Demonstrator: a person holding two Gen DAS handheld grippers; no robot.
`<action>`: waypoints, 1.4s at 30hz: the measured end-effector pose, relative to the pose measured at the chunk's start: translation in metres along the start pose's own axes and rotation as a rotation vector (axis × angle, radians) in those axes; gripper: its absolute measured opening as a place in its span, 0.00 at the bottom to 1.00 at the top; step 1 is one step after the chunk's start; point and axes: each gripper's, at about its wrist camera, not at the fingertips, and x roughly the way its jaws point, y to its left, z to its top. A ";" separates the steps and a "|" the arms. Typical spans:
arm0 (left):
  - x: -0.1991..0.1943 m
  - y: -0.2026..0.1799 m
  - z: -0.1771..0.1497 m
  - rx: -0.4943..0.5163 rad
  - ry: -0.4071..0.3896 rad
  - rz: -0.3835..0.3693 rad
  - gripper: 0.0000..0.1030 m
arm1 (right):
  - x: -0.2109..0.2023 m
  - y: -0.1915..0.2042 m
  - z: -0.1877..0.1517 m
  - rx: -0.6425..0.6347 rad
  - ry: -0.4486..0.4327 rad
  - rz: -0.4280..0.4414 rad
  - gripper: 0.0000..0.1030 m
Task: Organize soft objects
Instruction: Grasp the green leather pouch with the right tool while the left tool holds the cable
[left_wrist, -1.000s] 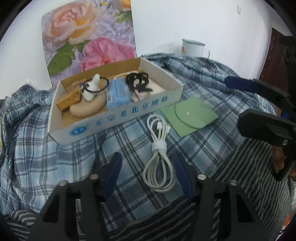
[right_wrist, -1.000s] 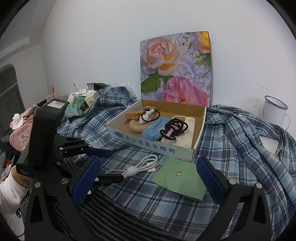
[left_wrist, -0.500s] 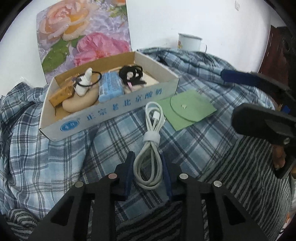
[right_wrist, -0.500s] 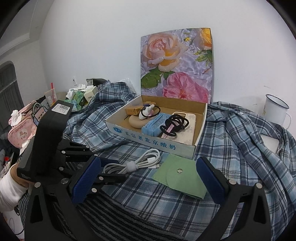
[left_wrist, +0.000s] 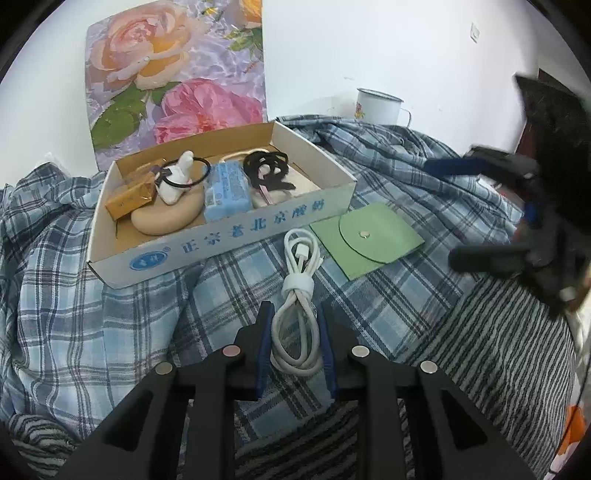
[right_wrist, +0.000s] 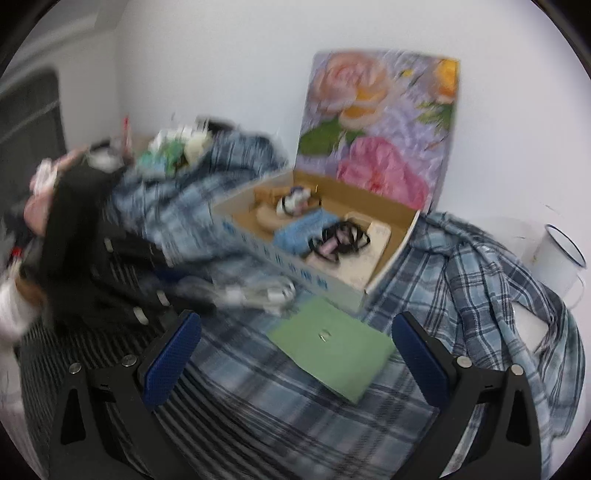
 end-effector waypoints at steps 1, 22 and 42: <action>-0.001 0.001 0.000 -0.007 -0.006 -0.004 0.24 | 0.005 -0.004 -0.003 -0.030 0.026 0.016 1.00; 0.017 0.005 0.001 -0.021 0.082 -0.046 0.23 | 0.089 -0.044 -0.002 -0.193 0.366 0.188 1.00; -0.003 0.001 0.003 0.006 -0.023 -0.061 0.17 | 0.026 -0.010 -0.011 -0.127 0.251 0.087 0.73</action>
